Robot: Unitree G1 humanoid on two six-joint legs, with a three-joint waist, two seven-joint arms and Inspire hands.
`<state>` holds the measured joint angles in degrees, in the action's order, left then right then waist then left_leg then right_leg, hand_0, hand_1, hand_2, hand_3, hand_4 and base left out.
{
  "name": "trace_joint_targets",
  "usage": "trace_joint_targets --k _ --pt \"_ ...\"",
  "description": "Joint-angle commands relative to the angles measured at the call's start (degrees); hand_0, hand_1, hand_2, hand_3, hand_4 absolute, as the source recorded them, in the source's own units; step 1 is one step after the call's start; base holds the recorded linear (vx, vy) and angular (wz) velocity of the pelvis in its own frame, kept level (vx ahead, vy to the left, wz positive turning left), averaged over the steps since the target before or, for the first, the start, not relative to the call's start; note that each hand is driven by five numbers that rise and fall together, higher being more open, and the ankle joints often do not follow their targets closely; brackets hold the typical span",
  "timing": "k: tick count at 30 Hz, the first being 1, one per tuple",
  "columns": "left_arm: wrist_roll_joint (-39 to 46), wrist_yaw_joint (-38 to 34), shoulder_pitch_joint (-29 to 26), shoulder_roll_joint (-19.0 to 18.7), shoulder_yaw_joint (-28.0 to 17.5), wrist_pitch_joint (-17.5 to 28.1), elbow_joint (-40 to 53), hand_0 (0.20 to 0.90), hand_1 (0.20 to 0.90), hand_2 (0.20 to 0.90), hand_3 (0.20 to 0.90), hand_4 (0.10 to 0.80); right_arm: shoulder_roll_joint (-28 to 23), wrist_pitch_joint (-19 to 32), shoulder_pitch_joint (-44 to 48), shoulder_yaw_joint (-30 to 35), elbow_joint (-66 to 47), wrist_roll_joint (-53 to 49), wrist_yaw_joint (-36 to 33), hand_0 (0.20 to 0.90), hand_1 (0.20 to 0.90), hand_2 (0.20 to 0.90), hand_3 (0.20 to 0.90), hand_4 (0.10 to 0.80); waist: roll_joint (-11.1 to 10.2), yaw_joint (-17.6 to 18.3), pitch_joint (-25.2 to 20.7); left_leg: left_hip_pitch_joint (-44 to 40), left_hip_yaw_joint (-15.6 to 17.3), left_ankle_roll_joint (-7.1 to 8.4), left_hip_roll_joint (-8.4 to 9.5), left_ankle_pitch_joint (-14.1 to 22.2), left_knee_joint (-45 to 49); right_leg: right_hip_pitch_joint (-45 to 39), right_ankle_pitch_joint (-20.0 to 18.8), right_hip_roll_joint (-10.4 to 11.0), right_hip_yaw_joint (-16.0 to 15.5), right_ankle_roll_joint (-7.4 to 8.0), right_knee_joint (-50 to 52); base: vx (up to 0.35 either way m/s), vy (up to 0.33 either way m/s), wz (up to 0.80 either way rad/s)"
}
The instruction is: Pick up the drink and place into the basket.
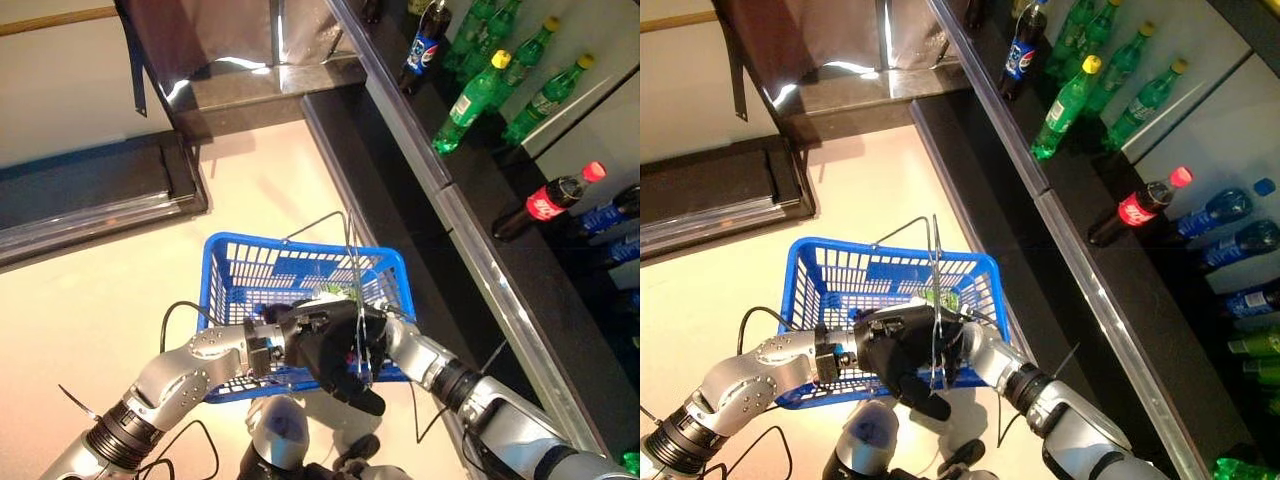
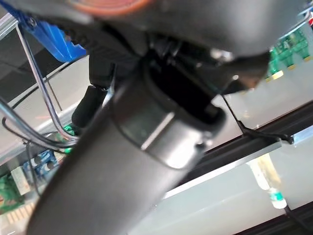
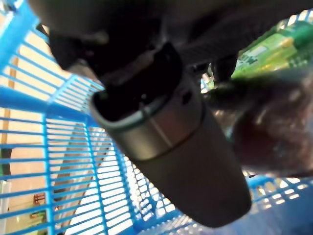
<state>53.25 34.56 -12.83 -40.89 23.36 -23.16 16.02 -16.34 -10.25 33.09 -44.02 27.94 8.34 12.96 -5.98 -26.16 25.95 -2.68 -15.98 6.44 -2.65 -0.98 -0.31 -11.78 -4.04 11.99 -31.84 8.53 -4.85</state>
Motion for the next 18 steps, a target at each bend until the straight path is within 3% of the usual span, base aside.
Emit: trace_joint_targets --k 1,18 --pt "12.3 11.6 -1.0 19.0 -3.4 19.7 17.4 0.3 0.3 0.3 0.2 0.1 3.0 3.0 -3.7 -2.7 -1.1 -2.1 -3.4 0.9 0.9 0.9 0.9 0.8 0.9 1.1 -24.1 1.9 6.4 -2.93 0.64 -5.0 -4.7 -1.2 2.8 -0.5 -0.1 -1.18 4.2 -0.014 -0.006 -0.07" --pt "10.5 12.1 2.6 20.0 -9.1 20.0 15.0 0.3 0.3 0.3 0.2 0.1 -0.5 3.7 -7.3 3.0 -11.0 -1.7 -5.5 0.9 0.9 0.9 0.9 0.8 1.6 2.6 -23.7 1.5 7.6 -2.91 0.12 -4.8 -4.7 -1.2 3.0 -0.7 1.1 -1.15 4.2 -0.005 -0.003 -0.03"
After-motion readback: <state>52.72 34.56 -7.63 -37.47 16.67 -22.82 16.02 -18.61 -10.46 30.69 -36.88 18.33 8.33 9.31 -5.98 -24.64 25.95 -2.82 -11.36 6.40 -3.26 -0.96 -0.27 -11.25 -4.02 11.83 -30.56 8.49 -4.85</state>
